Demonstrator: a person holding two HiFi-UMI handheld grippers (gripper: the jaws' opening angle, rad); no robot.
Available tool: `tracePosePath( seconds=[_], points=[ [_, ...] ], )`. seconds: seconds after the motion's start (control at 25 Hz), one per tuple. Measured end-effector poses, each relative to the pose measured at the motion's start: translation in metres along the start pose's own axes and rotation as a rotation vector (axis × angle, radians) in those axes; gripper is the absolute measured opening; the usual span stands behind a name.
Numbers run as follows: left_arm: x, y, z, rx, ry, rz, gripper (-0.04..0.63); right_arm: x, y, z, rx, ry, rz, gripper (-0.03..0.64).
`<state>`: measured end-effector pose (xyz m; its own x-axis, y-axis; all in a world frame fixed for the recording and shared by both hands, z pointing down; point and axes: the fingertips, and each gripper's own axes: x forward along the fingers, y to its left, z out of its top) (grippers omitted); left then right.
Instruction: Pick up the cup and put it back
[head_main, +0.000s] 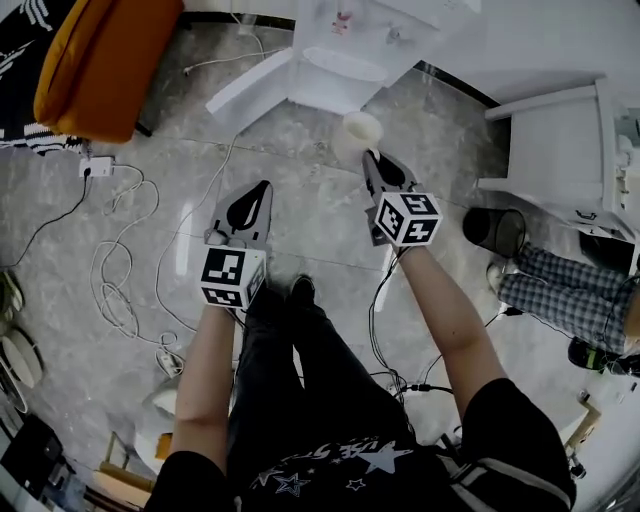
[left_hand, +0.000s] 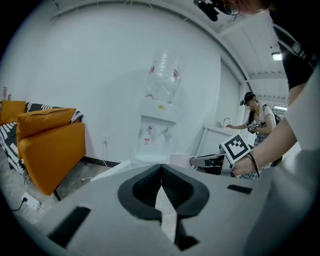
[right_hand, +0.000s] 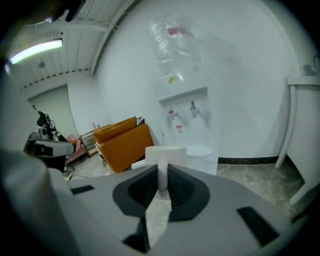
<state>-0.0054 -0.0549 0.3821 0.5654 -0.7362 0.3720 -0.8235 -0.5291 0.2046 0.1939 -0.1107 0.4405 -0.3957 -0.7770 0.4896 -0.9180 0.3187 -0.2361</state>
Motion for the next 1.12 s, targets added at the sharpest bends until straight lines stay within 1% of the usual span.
tracePosePath(
  seconds=[0.16, 0.28, 0.4, 0.6, 0.72, 0.92, 1.04, 1.12],
  points=[
    [-0.028, -0.019, 0.023, -0.024, -0.025, -0.002, 0.011, -0.045, 0.019, 0.013, -0.058, -0.014, -0.005, 0.041],
    [-0.051, -0.028, 0.021, -0.053, -0.026, -0.005, 0.011, -0.072, 0.041, 0.013, -0.058, -0.026, -0.003, 0.041],
    [-0.084, -0.041, 0.015, -0.068, -0.019, -0.027, 0.011, -0.102, 0.068, 0.008, -0.058, -0.036, -0.026, 0.041],
    [-0.157, -0.057, 0.003, -0.054, 0.005, -0.084, 0.01, -0.161, 0.127, 0.007, -0.027, -0.094, -0.079, 0.041],
    [-0.203, -0.059, -0.002, -0.042, 0.016, -0.101, 0.011, -0.201, 0.166, 0.006, -0.011, -0.128, -0.101, 0.041],
    [-0.274, -0.067, 0.008, -0.014, -0.017, -0.113, 0.011, -0.265, 0.219, 0.003, -0.025, -0.159, -0.111, 0.041],
    [-0.308, -0.074, 0.013, -0.011, -0.037, -0.119, 0.011, -0.298, 0.239, 0.004, -0.034, -0.181, -0.129, 0.041],
    [-0.325, -0.081, 0.012, 0.017, -0.042, -0.132, 0.011, -0.316, 0.249, 0.003, -0.025, -0.207, -0.142, 0.041]
  ],
)
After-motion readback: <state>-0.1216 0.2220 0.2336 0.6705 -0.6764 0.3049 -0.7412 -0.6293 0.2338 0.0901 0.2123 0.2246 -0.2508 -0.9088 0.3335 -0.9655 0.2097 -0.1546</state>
